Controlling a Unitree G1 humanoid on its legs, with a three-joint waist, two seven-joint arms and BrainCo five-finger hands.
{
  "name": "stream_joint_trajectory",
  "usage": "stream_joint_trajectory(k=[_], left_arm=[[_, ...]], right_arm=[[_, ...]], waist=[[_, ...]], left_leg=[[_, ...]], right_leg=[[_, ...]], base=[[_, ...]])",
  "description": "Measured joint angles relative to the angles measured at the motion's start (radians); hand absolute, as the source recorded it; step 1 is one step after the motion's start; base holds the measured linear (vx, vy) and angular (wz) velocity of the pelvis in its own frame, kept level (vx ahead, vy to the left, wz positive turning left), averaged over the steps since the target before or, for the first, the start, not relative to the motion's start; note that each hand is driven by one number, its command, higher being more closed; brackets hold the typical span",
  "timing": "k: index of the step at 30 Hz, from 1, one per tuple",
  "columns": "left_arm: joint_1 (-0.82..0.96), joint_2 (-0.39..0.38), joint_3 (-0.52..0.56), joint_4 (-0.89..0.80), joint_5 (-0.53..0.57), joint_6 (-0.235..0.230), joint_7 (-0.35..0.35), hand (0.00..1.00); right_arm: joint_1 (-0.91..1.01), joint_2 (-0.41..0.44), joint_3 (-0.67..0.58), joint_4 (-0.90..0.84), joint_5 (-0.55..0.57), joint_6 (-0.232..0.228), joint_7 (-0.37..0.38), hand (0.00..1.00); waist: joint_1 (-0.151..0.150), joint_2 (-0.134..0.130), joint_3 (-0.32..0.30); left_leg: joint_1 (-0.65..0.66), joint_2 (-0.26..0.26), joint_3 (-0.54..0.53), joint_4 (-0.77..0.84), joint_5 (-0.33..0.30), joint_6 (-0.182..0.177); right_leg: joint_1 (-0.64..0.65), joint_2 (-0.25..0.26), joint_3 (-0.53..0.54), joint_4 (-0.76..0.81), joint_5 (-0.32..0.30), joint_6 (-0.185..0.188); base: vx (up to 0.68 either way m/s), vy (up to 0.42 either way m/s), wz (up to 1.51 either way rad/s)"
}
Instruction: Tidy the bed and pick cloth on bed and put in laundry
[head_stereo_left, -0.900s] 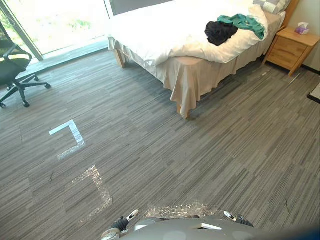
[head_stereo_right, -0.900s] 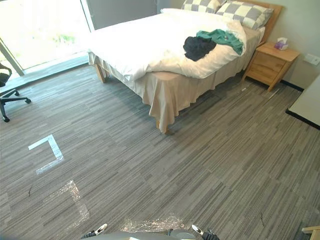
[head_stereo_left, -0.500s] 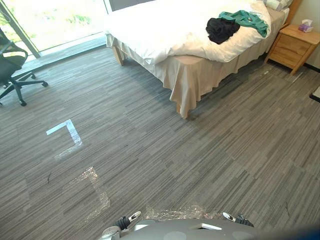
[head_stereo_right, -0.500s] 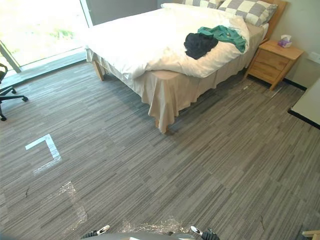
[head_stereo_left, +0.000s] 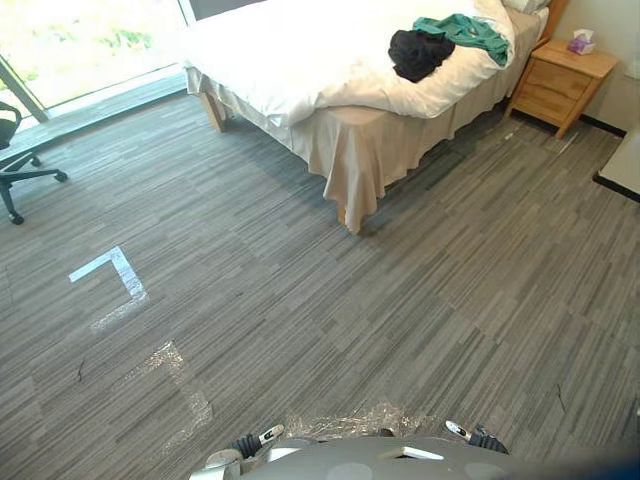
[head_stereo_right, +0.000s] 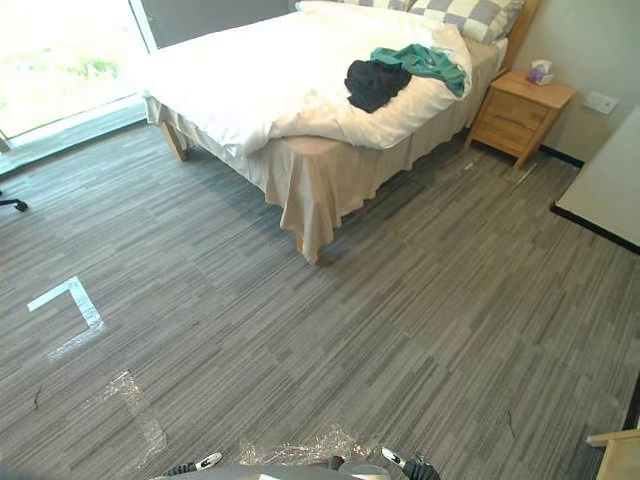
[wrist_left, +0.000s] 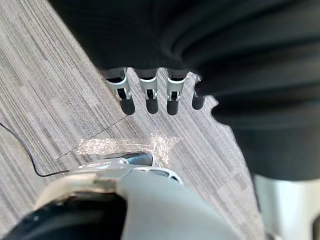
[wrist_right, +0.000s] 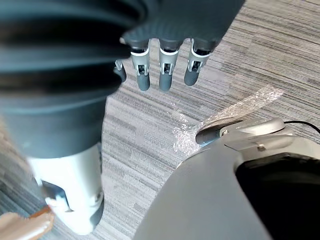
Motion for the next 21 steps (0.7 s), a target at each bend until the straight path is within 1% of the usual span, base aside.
stream_joint_trajectory(k=[1, 2, 3, 4, 5, 6, 7, 8, 9, 10, 11, 12, 13, 14, 15, 16, 17, 18, 19, 20, 21], left_arm=[[-0.008, 0.002, -0.005, 0.000, 0.000, -0.004, -0.001, 0.00], [-0.015, 0.006, -0.013, 0.002, 0.000, -0.008, -0.001, 0.00], [-0.019, 0.006, -0.015, 0.002, -0.001, -0.009, -0.001, 0.00], [-0.026, 0.008, -0.023, 0.003, -0.001, -0.017, 0.000, 0.00], [-0.036, 0.012, -0.028, 0.002, -0.002, -0.024, 0.000, 0.00], [-0.042, 0.017, -0.037, 0.002, -0.004, -0.027, 0.000, 0.00], [-0.048, 0.026, -0.050, 0.002, -0.004, -0.029, 0.001, 0.00], [-0.054, 0.031, -0.062, 0.002, -0.011, -0.038, 0.003, 0.00], [-0.053, 0.033, -0.063, 0.002, -0.012, -0.041, 0.003, 0.00], [-0.057, 0.036, -0.063, 0.003, -0.012, -0.042, 0.003, 0.00], [-0.061, 0.041, -0.066, 0.005, -0.009, -0.042, 0.003, 0.00], [-0.066, 0.043, -0.066, 0.006, -0.007, -0.042, 0.003, 0.00], [-0.069, 0.044, -0.067, 0.006, -0.006, -0.043, 0.002, 0.00], [-0.076, 0.045, -0.068, 0.006, -0.004, -0.044, -0.005, 0.00], [-0.082, 0.044, -0.067, 0.007, -0.002, -0.042, -0.019, 0.00], [-0.084, 0.045, -0.068, 0.008, -0.001, -0.039, -0.030, 0.00], [-0.086, 0.051, -0.068, 0.008, 0.000, -0.038, -0.044, 0.00], [-0.090, 0.066, -0.067, 0.010, -0.001, -0.038, -0.051, 0.00], [-0.098, 0.064, -0.064, 0.021, -0.001, -0.039, -0.052, 0.00], [-0.106, 0.054, -0.064, 0.041, 0.001, -0.040, -0.052, 0.00], [-0.112, 0.043, -0.071, 0.040, 0.001, -0.043, -0.064, 0.00]], right_arm=[[-0.003, 0.001, 0.000, 0.000, 0.008, -0.001, 0.006, 0.00], [-0.005, 0.002, 0.000, -0.001, 0.017, -0.002, 0.007, 0.00], [-0.008, 0.002, 0.000, -0.001, 0.018, -0.004, 0.008, 0.00], [-0.017, 0.002, 0.000, -0.002, 0.025, -0.006, 0.007, 0.00], [-0.023, 0.003, -0.001, -0.008, 0.027, -0.006, 0.004, 0.00], [-0.026, 0.007, -0.001, -0.013, 0.031, -0.006, 0.002, 0.00], [-0.027, 0.013, -0.001, -0.023, 0.040, -0.004, -0.003, 0.00], [-0.029, 0.013, 0.001, -0.031, 0.046, 0.001, -0.004, 0.00], [-0.030, 0.015, 0.001, -0.033, 0.046, 0.001, -0.005, 0.00], [-0.035, 0.020, -0.003, -0.035, 0.050, 0.001, -0.005, 0.00], [-0.044, 0.016, -0.014, -0.035, 0.067, 0.003, -0.007, 0.00], [-0.043, 0.021, -0.022, -0.035, 0.074, 0.002, -0.007, 0.00], [-0.042, 0.022, -0.023, -0.033, 0.078, 0.002, -0.006, 0.00], [-0.043, 0.021, -0.026, -0.032, 0.087, 0.001, -0.005, 0.00], [-0.043, 0.020, -0.027, -0.040, 0.098, 0.001, -0.005, 0.00], [-0.044, 0.021, -0.026, -0.049, 0.103, 0.002, -0.005, 0.00], [-0.036, 0.025, -0.027, -0.054, 0.103, 0.001, -0.006, 0.00], [-0.023, 0.031, -0.029, -0.057, 0.102, 0.002, -0.009, 0.00], [-0.014, 0.031, -0.034, -0.049, 0.102, 0.003, -0.010, 0.00], [-0.007, 0.031, -0.043, -0.044, 0.102, 0.002, -0.010, 0.00], [-0.011, 0.031, -0.059, -0.048, 0.101, 0.000, -0.006, 0.00]], waist=[[-0.001, -0.001, 0.007], [-0.009, -0.001, 0.007], [-0.011, 0.004, 0.010], [-0.012, 0.001, 0.019], [-0.022, 0.001, 0.033], [-0.025, -0.005, 0.044], [-0.026, -0.015, 0.056], [-0.019, -0.020, 0.065], [-0.018, -0.025, 0.069], [-0.019, -0.028, 0.089], [-0.037, -0.019, 0.123], [-0.048, -0.021, 0.128], [-0.051, -0.020, 0.129], [-0.049, -0.014, 0.133], [-0.050, -0.007, 0.145], [-0.052, -0.006, 0.145], [-0.052, -0.013, 0.149], [-0.054, -0.036, 0.163], [-0.055, -0.039, 0.178], [-0.063, -0.005, 0.190], [-0.079, 0.017, 0.179]], left_leg=[[-0.011, 0.004, 0.009, 0.003, -0.001, 0.001], [-0.032, 0.008, 0.013, 0.012, -0.002, 0.003], [-0.037, 0.010, 0.017, 0.015, -0.002, 0.002], [-0.052, 0.016, 0.026, 0.022, -0.004, 0.000], [-0.064, 0.020, 0.030, 0.041, -0.010, 0.002], [-0.065, 0.018, 0.031, 0.048, -0.014, 0.003], [-0.063, 0.013, 0.035, 0.054, -0.019, 0.010], [-0.052, 0.011, 0.058, 0.066, -0.033, 0.008], [-0.042, 0.011, 0.071, 0.070, -0.040, 0.007], [-0.005, 0.015, 0.089, 0.067, -0.048, 0.012], [0.048, 0.027, 0.097, 0.068, -0.062, 0.009], [0.063, 0.043, 0.099, 0.078, -0.076, 0.001], [0.065, 0.055, 0.101, 0.089, -0.088, -0.009], [0.069, 0.089, 0.116, 0.115, -0.123, -0.025], [0.078, 0.122, 0.124, 0.135, -0.148, -0.054], [0.079, 0.137, 0.132, 0.141, -0.158, -0.068], [0.089, 0.142, 0.142, 0.138, -0.168, -0.084], [0.117, 0.135, 0.144, 0.139, -0.186, -0.113], [0.157, 0.146, 0.146, 0.141, -0.206, -0.130], [0.181, 0.173, 0.156, 0.144, -0.218, -0.110], [0.180, 0.201, 0.158, 0.164, -0.185, -0.068]], right_leg=[[-0.015, 0.003, 0.008, 0.000, 0.000, -0.001], [-0.034, 0.006, 0.010, 0.003, -0.001, -0.003], [-0.043, 0.007, 0.011, 0.016, -0.006, -0.009], [-0.089, 0.010, 0.011, 0.079, -0.039, -0.030], [-0.149, 0.007, 0.001, 0.196, -0.098, -0.027], [-0.179, 0.000, -0.004, 0.264, -0.136, -0.017], [-0.222, -0.013, -0.015, 0.366, -0.175, 0.017], [-0.310, -0.036, -0.065, 0.569, -0.192, 0.056], [-0.349, -0.049, -0.086, 0.649, -0.190, 0.059], [-0.380, -0.068, -0.115, 0.769, -0.174, 0.091], [-0.411, -0.119, -0.180, 0.872, -0.233, 0.057], [-0.423, -0.147, -0.198, 0.857, -0.257, 0.050], [-0.433, -0.158, -0.203, 0.824, -0.258, 0.055], [-0.453, -0.165, -0.207, 0.709, -0.237, 0.067], [-0.472, -0.168, -0.211, 0.562, -0.171, 0.064], [-0.487, -0.171, -0.210, 0.470, -0.121, 0.070], [-0.501, -0.190, -0.210, 0.357, -0.055, 0.093], [-0.518, -0.234, -0.204, 0.294, -0.020, 0.122], [-0.515, -0.251, -0.217, 0.315, 0.073, 0.110], [-0.524, -0.232, -0.225, 0.386, 0.087, 0.100], [-0.577, -0.219, -0.224, 0.505, 0.054, 0.054]], base=[[-0.03, -0.083, -0.24], [-0.01, -0.083, -0.20], [0.00, -0.079, -0.14], [0.04, -0.058, -0.11], [0.04, -0.056, -0.07], [0.04, -0.045, 0.00], [0.05, -0.058, -0.21], [0.06, -0.053, -0.32], [0.10, -0.058, -0.52], [0.09, -0.033, -0.39], [0.13, -0.022, -0.30], [0.11, -0.018, -0.15], [0.15, -0.069, -0.22], [0.21, -0.165, -0.39], [0.25, -0.200, -0.42], [0.33, -0.233, -0.35], [0.35, -0.251, -0.19], [0.37, -0.273, -0.15], [0.40, -0.293, -0.04], [0.53, -0.368, 0.03], [0.52, -0.376, 0.00]])
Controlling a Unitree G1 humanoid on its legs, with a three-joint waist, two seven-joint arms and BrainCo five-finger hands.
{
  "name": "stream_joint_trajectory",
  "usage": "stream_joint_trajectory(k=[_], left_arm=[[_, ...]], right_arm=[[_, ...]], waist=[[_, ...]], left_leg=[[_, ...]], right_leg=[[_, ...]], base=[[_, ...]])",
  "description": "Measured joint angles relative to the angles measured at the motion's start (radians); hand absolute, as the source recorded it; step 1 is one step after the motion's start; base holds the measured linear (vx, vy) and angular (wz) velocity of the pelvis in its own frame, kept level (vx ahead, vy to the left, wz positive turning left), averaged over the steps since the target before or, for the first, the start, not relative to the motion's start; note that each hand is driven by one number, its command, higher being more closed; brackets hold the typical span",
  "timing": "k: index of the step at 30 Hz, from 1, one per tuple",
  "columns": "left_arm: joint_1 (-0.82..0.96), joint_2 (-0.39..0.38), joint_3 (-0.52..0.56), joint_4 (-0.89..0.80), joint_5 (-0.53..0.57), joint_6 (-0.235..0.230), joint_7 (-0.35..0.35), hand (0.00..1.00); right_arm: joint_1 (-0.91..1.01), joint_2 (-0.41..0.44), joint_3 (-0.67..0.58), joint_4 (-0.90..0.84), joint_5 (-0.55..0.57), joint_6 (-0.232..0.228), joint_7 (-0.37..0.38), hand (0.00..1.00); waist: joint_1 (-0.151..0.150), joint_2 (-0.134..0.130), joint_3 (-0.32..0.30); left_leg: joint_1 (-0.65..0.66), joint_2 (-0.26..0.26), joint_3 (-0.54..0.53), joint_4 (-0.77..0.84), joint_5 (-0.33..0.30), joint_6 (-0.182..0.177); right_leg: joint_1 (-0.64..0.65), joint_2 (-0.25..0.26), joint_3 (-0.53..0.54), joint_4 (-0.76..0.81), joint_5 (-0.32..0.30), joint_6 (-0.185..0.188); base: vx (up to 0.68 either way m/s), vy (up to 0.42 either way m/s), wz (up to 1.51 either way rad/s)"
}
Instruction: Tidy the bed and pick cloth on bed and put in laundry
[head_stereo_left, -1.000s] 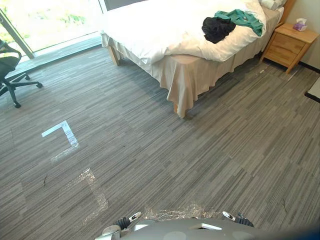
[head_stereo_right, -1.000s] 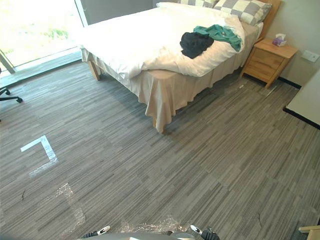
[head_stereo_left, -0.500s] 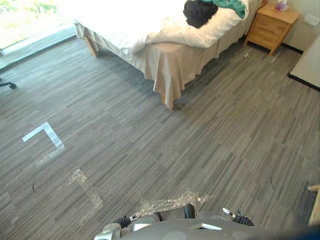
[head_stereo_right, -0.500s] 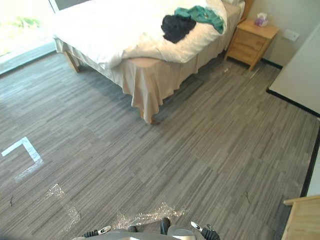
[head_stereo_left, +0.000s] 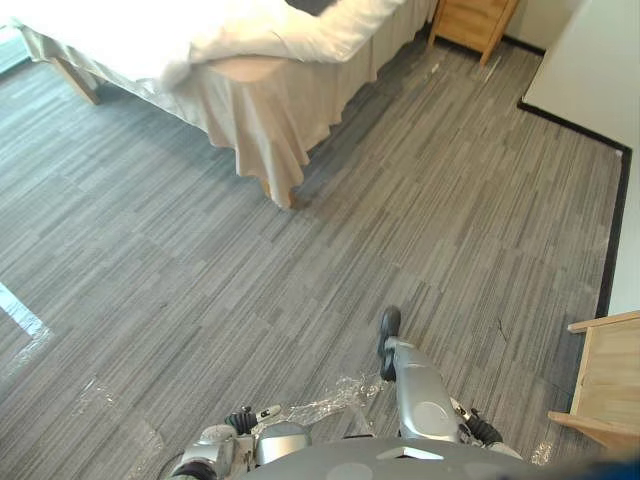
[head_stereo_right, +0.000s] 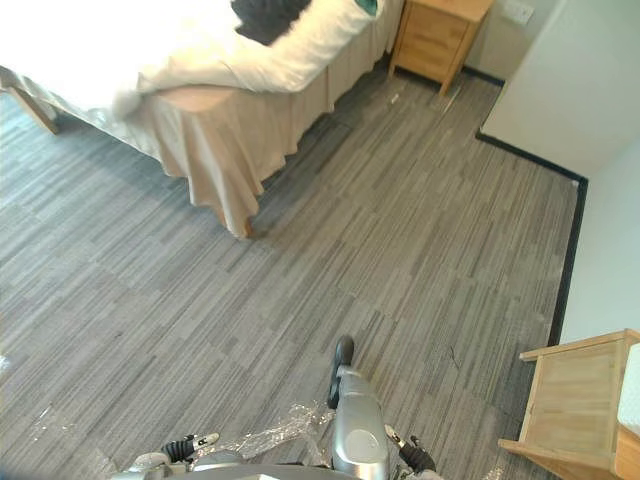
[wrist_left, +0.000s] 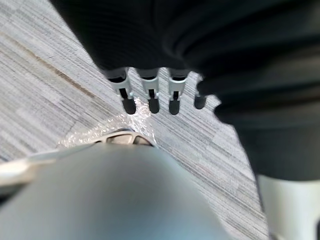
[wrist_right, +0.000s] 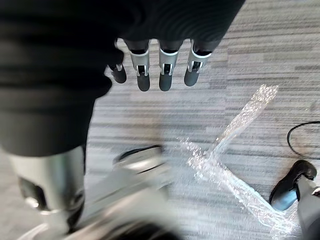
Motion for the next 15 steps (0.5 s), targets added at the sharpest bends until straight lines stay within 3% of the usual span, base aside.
stream_joint_trajectory(k=[1, 2, 3, 4, 5, 6, 7, 8, 9, 10, 11, 12, 13, 15], left_arm=[[0.000, 0.001, 0.002, 0.000, -0.001, -0.005, -0.003, 0.00], [0.000, -0.007, 0.012, -0.001, -0.007, -0.004, -0.001, 0.00], [0.005, -0.017, 0.011, -0.001, -0.009, -0.002, 0.000, 0.00], [0.012, -0.023, 0.011, -0.001, -0.024, -0.010, 0.008, 0.00], [0.010, -0.025, 0.012, -0.002, -0.033, -0.025, 0.024, 0.00], [0.010, -0.034, 0.015, -0.001, -0.040, -0.033, 0.030, 0.00], [0.011, -0.045, 0.046, -0.012, -0.046, -0.071, 0.038, 0.00], [0.011, -0.053, 0.063, -0.020, -0.046, -0.087, 0.038, 0.00], [0.016, -0.071, 0.103, -0.057, -0.049, -0.126, 0.031, 0.00], [0.017, -0.071, 0.116, -0.075, -0.055, -0.133, 0.025, 0.00], [0.019, -0.076, 0.120, -0.096, -0.063, -0.139, 0.020, 0.00], [0.020, -0.083, 0.120, -0.121, -0.064, -0.145, 0.018, 0.00], [0.020, -0.085, 0.121, -0.125, -0.064, -0.153, 0.017, 0.00], [0.019, -0.092, 0.131, -0.129, -0.077, -0.159, 0.019, 0.00]], right_arm=[[-0.005, 0.001, -0.003, 0.000, 0.000, 0.000, 0.004, 0.00], [-0.003, -0.003, -0.006, 0.000, -0.002, 0.000, 0.005, 0.00], [-0.002, -0.014, -0.008, 0.001, -0.007, 0.000, 0.006, 0.00], [-0.002, -0.022, -0.019, 0.001, -0.044, -0.003, 0.007, 0.00], [-0.006, -0.022, -0.025, 0.001, -0.068, -0.022, 0.012, 0.00], [-0.008, -0.024, -0.024, 0.001, -0.078, -0.029, 0.015, 0.00], [-0.021, -0.035, -0.017, 0.001, -0.084, -0.046, 0.020, 0.00], [-0.030, -0.040, -0.008, 0.004, -0.089, -0.052, 0.022, 0.00], [-0.060, -0.052, 0.002, 0.014, -0.101, -0.064, 0.031, 0.00], [-0.064, -0.052, 0.002, 0.022, -0.104, -0.069, 0.034, 0.00], [-0.063, -0.056, 0.002, 0.027, -0.108, -0.073, 0.037, 0.00], [-0.072, -0.056, 0.002, 0.028, -0.113, -0.074, 0.042, 0.00], [-0.082, -0.057, 0.002, 0.026, -0.117, -0.074, 0.043, 0.00], [-0.113, -0.061, 0.003, 0.008, -0.117, -0.080, 0.047, 0.00]], waist=[[0.002, -0.001, 0.001], [-0.002, 0.007, -0.006], [-0.002, 0.014, -0.017], [-0.004, 0.026, -0.044], [-0.003, 0.045, -0.057], [-0.004, 0.043, -0.059], [-0.001, 0.058, -0.066], [-0.001, 0.062, -0.067], [0.013, 0.049, -0.059], [0.030, 0.043, -0.055], [0.052, 0.028, -0.048], [0.085, 0.031, -0.048], [0.092, 0.031, -0.049], [0.096, 0.029, -0.047]], left_leg=[[-0.002, 0.007, -0.002, 0.028, 0.036, -0.011], [-0.015, 0.035, -0.025, 0.104, 0.090, 0.002], [-0.031, 0.052, -0.046, 0.148, 0.118, 0.013], [-0.074, 0.089, -0.076, 0.248, 0.203, 0.039], [-0.127, 0.129, -0.120, 0.340, 0.329, 0.040], [-0.158, 0.146, -0.148, 0.402, 0.356, 0.048], [-0.260, 0.142, -0.222, 0.598, 0.300, 0.031], [-0.314, 0.123, -0.258, 0.689, 0.253, 0.025], [-0.436, 0.015, -0.305, 0.830, 0.120, 0.032], [-0.454, -0.018, -0.290, 0.830, 0.091, 0.039], [-0.479, -0.050, -0.255, 0.798, 0.063, 0.051], [-0.508, -0.087, -0.210, 0.700, 0.047, 0.054], [-0.528, -0.105, -0.188, 0.639, 0.041, 0.054], [-0.573, -0.166, -0.096, 0.343, 0.063, 0.048]], right_leg=[[-0.012, -0.001, -0.001, 0.043, -0.022, -0.032], [-0.010, 0.007, -0.003, 0.101, -0.073, -0.074], [-0.006, 0.018, -0.009, 0.118, -0.102, -0.079], [0.007, 0.041, -0.013, 0.126, -0.140, -0.105], [0.045, 0.075, -0.025, 0.096, -0.164, -0.114], [0.069, 0.093, -0.030, 0.064, -0.171, -0.112], [0.131, 0.133, -0.026, -0.019, -0.174, -0.120], [0.170, 0.153, -0.024, -0.074, -0.172, -0.121], [0.309, 0.182, -0.013, -0.218, -0.153, -0.123], [0.349, 0.189, -0.003, -0.247, -0.142, -0.122], [0.399, 0.199, -0.002, -0.274, -0.133, -0.110], [0.450, 0.207, -0.008, -0.296, -0.142, -0.121], [0.467, 0.209, -0.007, -0.301, -0.150, -0.126], [0.536, 0.205, -0.010, -0.321, -0.172, -0.118]], base=[[0.51, -0.427, -0.14], [0.32, -0.327, -0.19], [0.43, -0.384, -0.26], [0.46, -0.334, -0.21], [0.46, -0.305, -0.21], [0.47, -0.266, -0.13], [0.46, -0.217, -0.04], [0.53, -0.212, 0.07], [0.47, -0.175, 0.11], [0.35, -0.144, 0.03], [0.31, -0.158, -0.16], [0.23, -0.118, -0.20], [0.30, -0.125, -0.17], [0.37, -0.090, -0.02]])
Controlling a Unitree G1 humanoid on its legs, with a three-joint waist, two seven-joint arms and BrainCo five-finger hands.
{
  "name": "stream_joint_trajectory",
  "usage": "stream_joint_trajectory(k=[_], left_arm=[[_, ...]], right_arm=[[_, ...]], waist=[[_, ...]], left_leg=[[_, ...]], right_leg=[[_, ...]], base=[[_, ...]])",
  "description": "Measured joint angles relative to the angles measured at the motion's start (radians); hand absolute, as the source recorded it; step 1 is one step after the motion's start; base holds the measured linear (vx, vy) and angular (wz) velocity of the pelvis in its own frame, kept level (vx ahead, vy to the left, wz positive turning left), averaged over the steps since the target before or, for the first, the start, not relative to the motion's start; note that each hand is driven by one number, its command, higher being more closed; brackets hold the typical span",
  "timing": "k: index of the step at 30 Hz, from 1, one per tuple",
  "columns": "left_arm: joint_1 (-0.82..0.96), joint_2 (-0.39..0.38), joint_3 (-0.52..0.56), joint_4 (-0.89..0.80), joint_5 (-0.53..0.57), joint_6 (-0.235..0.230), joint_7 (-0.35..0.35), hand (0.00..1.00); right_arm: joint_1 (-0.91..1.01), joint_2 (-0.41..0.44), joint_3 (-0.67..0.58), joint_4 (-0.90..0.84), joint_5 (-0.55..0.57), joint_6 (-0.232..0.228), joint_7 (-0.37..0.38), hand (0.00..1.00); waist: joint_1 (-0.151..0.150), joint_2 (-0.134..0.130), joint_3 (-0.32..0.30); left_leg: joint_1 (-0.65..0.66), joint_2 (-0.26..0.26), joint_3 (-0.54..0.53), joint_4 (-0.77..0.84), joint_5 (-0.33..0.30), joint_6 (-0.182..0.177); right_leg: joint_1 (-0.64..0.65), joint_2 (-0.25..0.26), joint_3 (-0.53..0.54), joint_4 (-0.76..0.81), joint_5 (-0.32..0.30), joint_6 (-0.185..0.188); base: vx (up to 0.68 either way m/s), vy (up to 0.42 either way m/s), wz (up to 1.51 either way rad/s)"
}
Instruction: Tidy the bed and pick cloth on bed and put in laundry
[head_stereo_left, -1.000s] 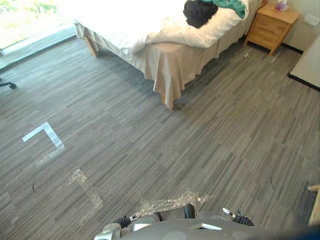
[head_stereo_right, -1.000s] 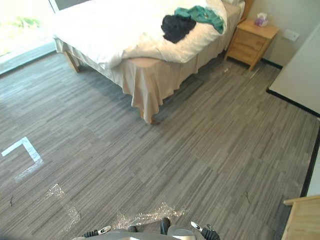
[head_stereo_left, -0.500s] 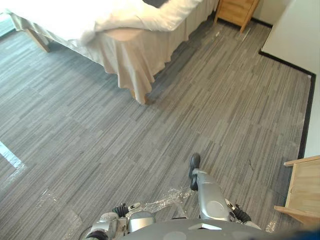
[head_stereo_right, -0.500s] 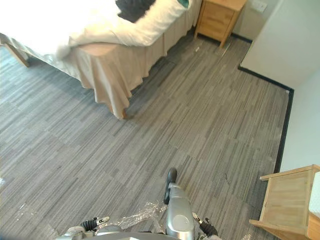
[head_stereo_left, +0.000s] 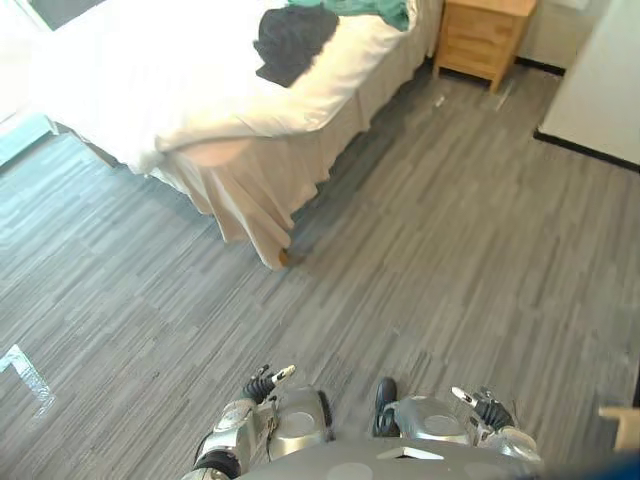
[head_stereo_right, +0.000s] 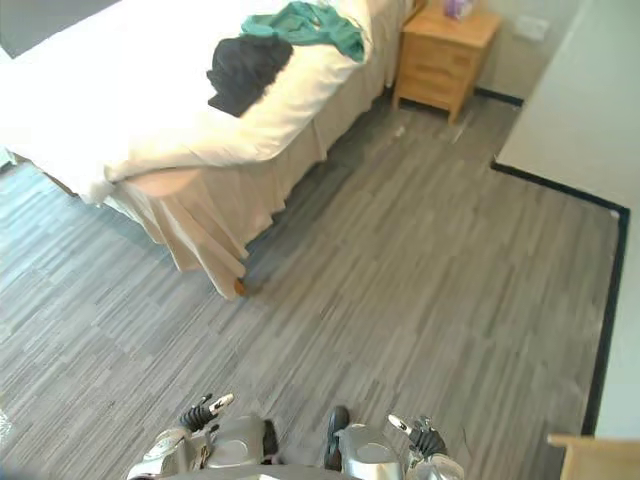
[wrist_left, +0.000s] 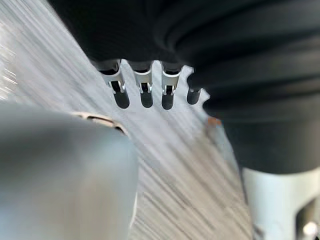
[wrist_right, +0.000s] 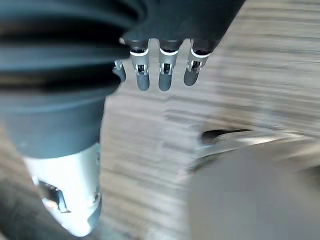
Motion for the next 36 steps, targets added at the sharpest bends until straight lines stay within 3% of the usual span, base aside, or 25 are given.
stream_joint_trajectory(k=[1, 3, 4, 6, 7, 8, 9, 10, 11, 12, 13, 14, 17, 19, 22, 23, 24, 25, 26, 27, 28, 30, 32, 36], left_arm=[[0.000, -0.003, 0.001, 0.000, -0.008, 0.000, 0.003, 0.00], [0.000, -0.013, 0.002, 0.000, -0.014, 0.000, 0.007, 0.00], [-0.001, -0.016, 0.001, 0.000, -0.014, 0.000, 0.007, 0.00], [0.000, -0.019, 0.002, 0.008, -0.013, 0.006, 0.010, 0.00], [0.000, -0.019, 0.004, 0.009, -0.013, 0.010, 0.010, 0.00], [0.005, -0.016, 0.011, 0.008, -0.013, 0.017, 0.013, 0.00], [0.006, -0.015, 0.011, 0.009, -0.011, 0.024, 0.016, 0.00], [0.005, -0.013, 0.019, 0.020, 0.006, 0.038, 0.024, 0.00], [0.004, -0.013, 0.033, 0.018, 0.014, 0.042, 0.025, 0.00], [0.003, -0.012, 0.039, 0.019, 0.019, 0.042, 0.026, 0.00], [0.003, -0.006, 0.039, 0.023, 0.035, 0.041, 0.025, 0.00], [0.004, -0.007, 0.037, 0.030, 0.036, 0.039, 0.025, 0.00], [0.006, 0.004, -0.005, 0.031, 0.034, 0.036, 0.019, 0.00], [0.011, 0.008, -0.017, 0.031, 0.034, 0.035, 0.018, 0.00], [0.008, 0.014, -0.024, 0.035, 0.034, 0.035, 0.015, 0.00], [0.004, 0.012, -0.022, 0.043, 0.027, 0.031, 0.008, 0.00], [0.007, 0.017, -0.021, 0.044, 0.025, 0.030, 0.007, 0.00], [0.008, 0.020, -0.021, 0.043, 0.025, 0.029, 0.007, 0.00], [0.014, 0.041, -0.020, 0.041, 0.025, 0.027, 0.007, 0.00], [0.015, 0.026, -0.016, 0.044, 0.020, 0.029, 0.008, 0.00], [0.024, 0.016, -0.015, 0.043, 0.015, 0.028, 0.007, 0.00], [0.031, -0.027, -0.011, 0.044, -0.020, 0.031, 0.010, 0.00], [0.031, -0.027, -0.010, 0.043, -0.041, 0.029, 0.010, 0.00], [0.032, -0.029, -0.001, 0.044, -0.108, 0.027, 0.024, 0.00]], right_arm=[[0.000, 0.000, 0.001, -0.005, 0.000, 0.000, 0.001, 0.00], [0.008, -0.005, 0.011, -0.008, 0.000, -0.002, 0.005, 0.00], [0.012, -0.005, 0.017, -0.008, -0.001, -0.006, 0.006, 0.00], [0.022, -0.005, 0.040, -0.009, -0.025, -0.008, 0.009, 0.00], [0.026, -0.003, 0.041, -0.008, -0.036, -0.007, 0.009, 0.00], [0.027, 0.005, 0.041, -0.005, -0.041, -0.004, 0.010, 0.00], [0.029, 0.008, 0.041, -0.006, -0.041, -0.004, 0.012, 0.00], [0.027, 0.008, 0.037, -0.004, -0.044, -0.004, 0.015, 0.00], [0.020, 0.008, 0.031, 0.005, -0.062, -0.005, 0.017, 0.00], [0.012, 0.011, 0.030, 0.011, -0.067, -0.006, 0.018, 0.00], [0.000, 0.021, 0.029, 0.021, -0.068, -0.006, 0.017, 0.00], [-0.006, 0.030, 0.030, 0.023, -0.068, -0.007, 0.016, 0.00], [-0.020, 0.036, 0.035, 0.012, -0.064, -0.034, 0.026, 0.00], [-0.021, 0.040, 0.037, 0.011, -0.054, -0.052, 0.035, 0.00], [-0.013, 0.045, 0.037, 0.012, -0.024, -0.059, 0.035, 0.00], [-0.001, 0.045, 0.037, 0.016, -0.013, -0.059, 0.035, 0.00], [0.009, 0.049, 0.040, 0.017, 0.001, -0.060, 0.038, 0.00], [0.010, 0.050, 0.043, 0.018, 0.000, -0.060, 0.039, 0.00], [0.020, 0.059, 0.065, 0.022, 0.000, -0.060, 0.048, 0.00], [0.008, 0.048, 0.077, 0.025, 0.003, -0.059, 0.058, 0.00], [0.002, 0.038, 0.083, 0.022, 0.004, -0.060, 0.064, 0.00], [-0.029, 0.000, 0.115, 0.012, 0.006, -0.059, 0.084, 0.00], [-0.034, -0.002, 0.119, 0.012, 0.006, -0.058, 0.095, 0.00], [-0.020, 0.003, 0.117, 0.015, 0.004, -0.016, 0.100, 0.00]], waist=[[0.000, 0.000, 0.000], [0.005, 0.003, 0.000], [0.008, 0.004, -0.002], [0.013, 0.020, -0.015], [0.012, 0.015, -0.021], [0.012, -0.017, -0.039], [0.011, -0.029, -0.053], [0.008, -0.042, -0.075], [0.012, -0.048, -0.077], [0.012, -0.055, -0.073], [0.006, -0.065, -0.068], [0.007, -0.059, -0.063], [0.009, -0.021, -0.051], [0.008, -0.017, -0.054], [-0.002, -0.046, -0.059], [-0.001, -0.052, -0.060], [-0.001, -0.068, -0.067], [-0.001, -0.073, -0.070], [0.002, -0.114, -0.084], [0.000, -0.071, -0.082], [0.000, -0.057, -0.087], [0.000, 0.004, -0.099], [0.003, 0.008, -0.102], [-0.001, -0.015, -0.101]], left_leg=[[-0.003, -0.013, 0.024, -0.082, 0.022, -0.003], [-0.010, -0.037, 0.094, -0.308, 0.126, 0.000], [-0.016, -0.034, 0.111, -0.322, 0.136, 0.004], [-0.017, -0.011, 0.192, -0.340, 0.164, 0.043], [-0.017, -0.012, 0.197, -0.333, 0.190, 0.080], [-0.010, -0.042, 0.229, -0.319, 0.234, 0.147], [-0.003, -0.060, 0.247, -0.324, 0.241, 0.167], [0.013, -0.088, 0.252, -0.334, 0.228, 0.239], [0.048, -0.120, 0.233, -0.345, 0.204, 0.254], [0.066, -0.137, 0.213, -0.351, 0.188, 0.255], [0.121, -0.162, 0.169, -0.355, 0.161, 0.251], [0.179, -0.162, 0.125, -0.358, 0.138, 0.241], [0.331, -0.115, 0.022, -0.418, 0.120, 0.208], [0.357, -0.096, -0.054, -0.429, 0.105, 0.178], [0.359, -0.084, -0.198, -0.442, 0.083, 0.138], [0.363, -0.078, -0.256, -0.439, 0.070, 0.116], [0.367, -0.074, -0.310, -0.422, 0.045, 0.075], [0.369, -0.074, -0.315, -0.417, 0.040, 0.067], [0.379, -0.079, -0.341, -0.400, 0.014, 0.028], [0.392, -0.029, -0.346, -0.385, 0.003, -0.002], [0.389, 0.001, -0.336, -0.379, 0.001, -0.015], [0.385, 0.084, -0.328, -0.374, 0.013, -0.066], [0.386, 0.094, -0.319, -0.373, 0.044, -0.069], [0.360, 0.100, -0.213, -0.351, 0.131, -0.067]], right_leg=[[0.021, 0.000, -0.003, -0.009, -0.002, 0.001], [0.121, 0.010, -0.020, -0.082, -0.009, 0.007], [0.142, 0.014, -0.019, -0.095, -0.018, 0.012], [0.211, 0.027, -0.036, -0.097, -0.092, 0.035], [0.223, 0.021, -0.044, -0.082, -0.119, 0.047], [0.216, -0.025, -0.060, -0.020, -0.186, 0.097], [0.209, -0.050, -0.066, 0.025, -0.208, 0.126], [0.158, -0.099, -0.091, 0.174, -0.233, 0.168], [0.073, -0.167, -0.100, 0.427, -0.228, 0.196], [0.021, -0.205, -0.099, 0.580, -0.189, 0.213], [-0.043, -0.272, -0.106, 0.758, -0.187, 0.192], [-0.068, -0.297, -0.115, 0.818, -0.202, 0.174], [-0.126, -0.282, -0.120, 0.714, -0.226, 0.172], [-0.197, -0.264, -0.088, 0.560, -0.210, 0.191], [-0.259, -0.218, 0.100, 0.226, -0.082, 0.199], [-0.269, -0.208, 0.184, 0.112, -0.010, 0.205], [-0.265, -0.211, 0.242, 0.042, 0.067, 0.214], [-0.265, -0.213, 0.247, 0.040, 0.077, 0.211], [-0.258, -0.219, 0.264, 0.060, 0.165, 0.217], [-0.238, -0.186, 0.224, 0.098, 0.159, 0.188], [-0.227, -0.166, 0.207, 0.088, 0.147, 0.171], [-0.186, -0.094, 0.140, 0.054, 0.123, 0.129], [-0.171, -0.087, 0.124, 0.050, 0.113, 0.113], [-0.102, -0.097, 0.056, -0.015, 0.105, 0.101]], base=[[0.43, -0.055, 0.10], [0.51, 0.013, 0.12], [0.51, 0.084, 0.02], [0.40, 0.102, 0.10], [0.38, 0.106, 0.26], [0.52, 0.140, 0.27], [0.57, 0.157, 0.39], [0.70, 0.220, 0.45], [0.57, 0.203, 0.49], [0.55, 0.212, 0.72], [0.56, 0.170, 0.93], [0.67, 0.149, 1.15], [0.58, -0.029, 0.97], [0.38, -0.154, 1.16], [0.35, -0.252, 1.43], [0.49, -0.459, 1.59], [0.41, -0.396, 1.42], [0.49, -0.560, 1.25], [0.30, -0.377, 0.88], [0.43, -0.530, 0.87], [0.25, -0.293, 0.52], [0.31, -0.349, 0.50], [0.21, -0.293, 0.35], [0.09, -0.159, 0.51]])
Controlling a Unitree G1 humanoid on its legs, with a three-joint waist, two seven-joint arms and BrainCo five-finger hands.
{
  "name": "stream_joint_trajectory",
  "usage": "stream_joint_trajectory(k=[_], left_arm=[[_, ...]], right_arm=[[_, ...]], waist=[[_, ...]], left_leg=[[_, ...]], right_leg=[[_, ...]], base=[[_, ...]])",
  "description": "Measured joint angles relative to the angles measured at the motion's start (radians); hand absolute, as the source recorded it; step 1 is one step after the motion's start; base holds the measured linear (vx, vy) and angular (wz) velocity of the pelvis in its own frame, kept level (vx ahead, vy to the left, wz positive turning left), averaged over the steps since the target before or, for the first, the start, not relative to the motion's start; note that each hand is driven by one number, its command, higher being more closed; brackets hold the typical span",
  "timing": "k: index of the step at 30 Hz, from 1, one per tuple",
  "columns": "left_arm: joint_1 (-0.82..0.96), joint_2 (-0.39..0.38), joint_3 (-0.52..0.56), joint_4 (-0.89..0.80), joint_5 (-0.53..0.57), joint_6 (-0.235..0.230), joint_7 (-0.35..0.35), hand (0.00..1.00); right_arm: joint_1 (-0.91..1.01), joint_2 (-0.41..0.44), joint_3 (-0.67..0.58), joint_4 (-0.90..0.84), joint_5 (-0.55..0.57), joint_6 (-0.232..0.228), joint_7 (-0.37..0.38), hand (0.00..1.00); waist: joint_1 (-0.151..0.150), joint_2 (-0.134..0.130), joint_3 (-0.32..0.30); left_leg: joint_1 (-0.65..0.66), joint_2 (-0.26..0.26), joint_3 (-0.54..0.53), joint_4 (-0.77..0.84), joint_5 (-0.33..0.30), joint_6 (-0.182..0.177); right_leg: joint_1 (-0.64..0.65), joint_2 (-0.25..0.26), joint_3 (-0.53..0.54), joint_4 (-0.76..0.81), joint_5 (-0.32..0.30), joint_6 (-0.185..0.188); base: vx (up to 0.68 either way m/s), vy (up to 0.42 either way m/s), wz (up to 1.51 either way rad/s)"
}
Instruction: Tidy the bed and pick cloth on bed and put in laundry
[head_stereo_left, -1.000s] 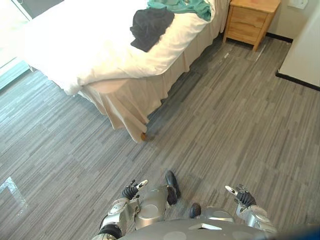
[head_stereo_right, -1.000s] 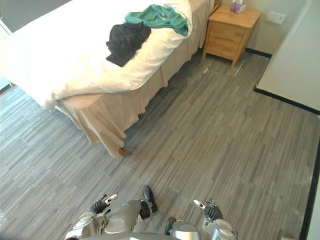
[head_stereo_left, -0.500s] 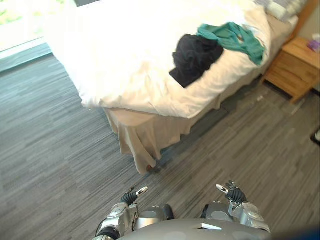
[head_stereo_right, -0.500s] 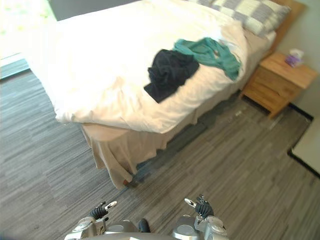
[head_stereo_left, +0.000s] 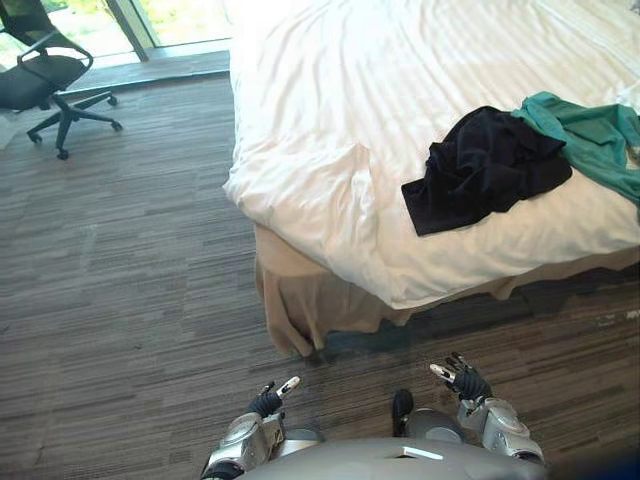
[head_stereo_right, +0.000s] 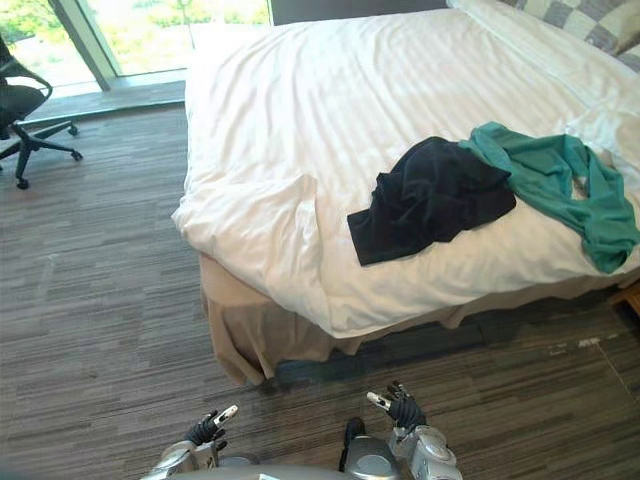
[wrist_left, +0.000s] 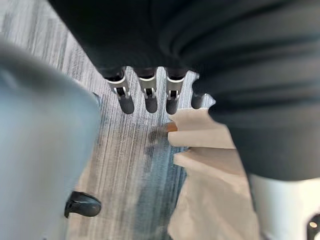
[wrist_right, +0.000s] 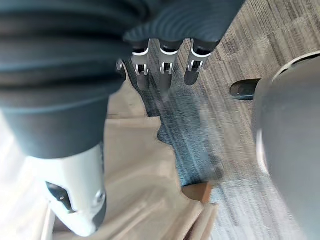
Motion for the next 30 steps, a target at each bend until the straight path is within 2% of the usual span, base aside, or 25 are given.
stream_joint_trajectory(k=[2, 6, 8, 11, 13, 16, 18, 20, 22, 25, 26, 28, 29, 30], left_arm=[[0.004, 0.000, 0.002, 0.003, -0.043, -0.007, 0.007, 0.00], [0.034, -0.003, 0.024, 0.004, -0.119, -0.043, 0.013, 0.00], [0.047, -0.004, 0.066, 0.004, -0.191, -0.051, 0.036, 0.00], [0.053, 0.005, 0.188, -0.008, -0.293, -0.070, 0.073, 0.00], [0.057, 0.022, 0.262, -0.046, -0.386, -0.102, 0.105, 0.00], [0.052, 0.073, 0.403, -0.088, -0.550, -0.171, 0.141, 0.00], [0.047, 0.147, 0.535, -0.101, -0.651, -0.212, 0.150, 0.00], [0.041, 0.196, 0.617, -0.116, -0.730, -0.255, 0.144, 0.00], [0.029, 0.236, 0.688, -0.125, -0.781, -0.280, 0.137, 0.00], [0.001, 0.291, 0.775, -0.160, -0.776, -0.320, 0.137, 0.00], [-0.020, 0.320, 0.788, -0.181, -0.751, -0.349, 0.138, 0.00], [-0.056, 0.368, 0.794, -0.246, -0.627, -0.391, 0.141, 0.00], [-0.075, 0.399, 0.795, -0.294, -0.565, -0.400, 0.147, 0.00], [-0.108, 0.452, 0.793, -0.343, -0.475, -0.403, 0.155, 0.00]], right_arm=[[0.037, 0.001, -0.013, 0.020, 0.008, 0.030, -0.009, 0.00], [0.041, -0.005, -0.043, 0.041, 0.005, 0.036, -0.027, 0.00], [0.045, -0.006, -0.066, 0.051, 0.005, 0.037, -0.031, 0.00], [0.065, -0.008, -0.106, 0.057, 0.008, 0.037, -0.031, 0.00], [0.069, -0.008, -0.124, 0.056, 0.008, 0.036, -0.027, 0.00], [0.093, -0.021, -0.144, 0.053, 0.008, 0.034, -0.026, 0.00], [0.113, -0.019, -0.154, 0.049, 0.009, 0.034, -0.024, 0.00], [0.128, -0.022, -0.154, 0.034, 0.009, 0.030, -0.025, 0.00], [0.141, -0.029, -0.151, 0.034, 0.010, 0.030, -0.026, 0.00], [0.173, -0.034, -0.138, 0.033, 0.017, 0.030, -0.031, 0.00], [0.179, -0.034, -0.123, 0.030, 0.029, 0.030, -0.035, 0.00], [0.200, -0.030, -0.119, 0.010, 0.037, 0.030, -0.045, 0.00], [0.203, -0.030, -0.119, -0.004, 0.039, 0.030, -0.050, 0.00], [0.202, -0.032, -0.119, -0.016, 0.049, 0.025, -0.058, 0.00]], waist=[[0.001, -0.008, -0.005], [0.005, 0.001, -0.018], [0.004, 0.000, -0.018], [-0.007, -0.003, -0.031], [-0.012, -0.003, -0.032], [-0.019, 0.022, -0.044], [-0.018, 0.014, -0.052], [-0.019, 0.009, -0.055], [-0.025, 0.017, -0.056], [-0.041, 0.044, -0.069], [-0.042, 0.054, -0.072], [-0.040, 0.065, -0.081], [-0.039, 0.069, -0.085], [-0.039, 0.069, -0.086]], left_leg=[[0.002, -0.004, 0.052, -0.012, 0.038, -0.003], [0.011, -0.010, 0.073, -0.077, 0.070, -0.001], [0.018, -0.015, 0.073, -0.095, 0.074, 0.002], [0.017, -0.027, 0.074, -0.118, 0.074, 0.002], [0.018, -0.028, 0.074, -0.139, 0.073, 0.002], [0.015, -0.004, 0.083, -0.156, 0.009, -0.002], [0.011, -0.010, 0.102, -0.141, -0.010, 0.008], [0.008, -0.017, 0.103, -0.139, -0.015, 0.002], [0.002, -0.021, 0.104, -0.141, -0.015, 0.004], [0.000, -0.020, 0.099, -0.147, -0.015, 0.004], [0.000, -0.018, 0.098, -0.152, -0.015, 0.004], [-0.008, -0.014, 0.096, -0.159, -0.014, 0.004], [-0.016, -0.012, 0.094, -0.159, -0.007, 0.011], [-0.016, -0.011, 0.094, -0.160, 0.004, 0.002]], right_leg=[[0.045, -0.010, -0.045, -0.037, 0.001, -0.001], [0.056, -0.008, -0.077, -0.069, 0.016, -0.011], [0.070, -0.008, -0.084, -0.097, 0.033, -0.009], [0.101, -0.010, -0.107, -0.164, 0.073, 0.000], [0.097, -0.010, -0.117, -0.165, 0.080, 0.003], [0.091, 0.011, -0.136, -0.171, 0.088, 0.009], [0.089, 0.006, -0.130, -0.171, 0.095, 0.015], [0.086, 0.000, -0.131, -0.171, 0.095, 0.016], [0.077, -0.006, -0.132, -0.171, 0.097, 0.019], [0.078, -0.006, -0.144, -0.171, 0.089, 0.018], [0.076, -0.006, -0.146, -0.171, 0.085, 0.019], [0.067, -0.002, -0.151, -0.170, 0.084, 0.022], [0.061, -0.001, -0.152, -0.170, 0.085, 0.020], [0.061, -0.001, -0.152, -0.166, 0.085, 0.019]], base=[[0.05, -0.069, 0.57], [0.03, -0.013, 0.31], [-0.01, 0.021, 0.11], [-0.04, 0.040, 0.22], [-0.08, 0.054, 0.23], [-0.09, 0.055, 0.15], [-0.07, 0.050, -0.14], [-0.05, 0.038, -0.08], [-0.02, 0.036, -0.03], [0.04, 0.033, 0.06], [0.10, 0.034, 0.10], [0.09, 0.017, 0.08], [0.11, 0.014, 0.13], [0.13, 0.026, 0.10]])
